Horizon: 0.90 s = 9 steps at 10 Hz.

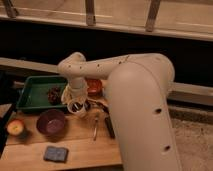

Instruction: Stack cups into tray

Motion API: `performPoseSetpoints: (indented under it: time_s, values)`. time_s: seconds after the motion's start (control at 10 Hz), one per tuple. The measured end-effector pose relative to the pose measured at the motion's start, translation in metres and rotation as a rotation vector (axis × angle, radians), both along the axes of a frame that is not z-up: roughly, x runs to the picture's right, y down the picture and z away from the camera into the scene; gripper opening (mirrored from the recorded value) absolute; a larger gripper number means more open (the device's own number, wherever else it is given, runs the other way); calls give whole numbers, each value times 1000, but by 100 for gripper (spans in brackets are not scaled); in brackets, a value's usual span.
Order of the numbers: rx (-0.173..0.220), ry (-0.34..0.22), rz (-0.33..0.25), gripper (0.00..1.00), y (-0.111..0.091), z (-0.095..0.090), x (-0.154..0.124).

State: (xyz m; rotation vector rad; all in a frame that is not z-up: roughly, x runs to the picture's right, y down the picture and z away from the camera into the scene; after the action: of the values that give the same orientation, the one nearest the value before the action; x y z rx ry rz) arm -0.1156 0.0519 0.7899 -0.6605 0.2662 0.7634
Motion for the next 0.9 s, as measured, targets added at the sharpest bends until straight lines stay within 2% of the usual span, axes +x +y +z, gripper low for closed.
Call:
performPoseSetpoints:
  time_s: [0.5,0.7,0.9]
  values:
    - [144,-24,16,2,-79,-87,7]
    - [222,-55,6,2,-119,-123,-11]
    - [272,-103,-13,2,-147,-140,-49]
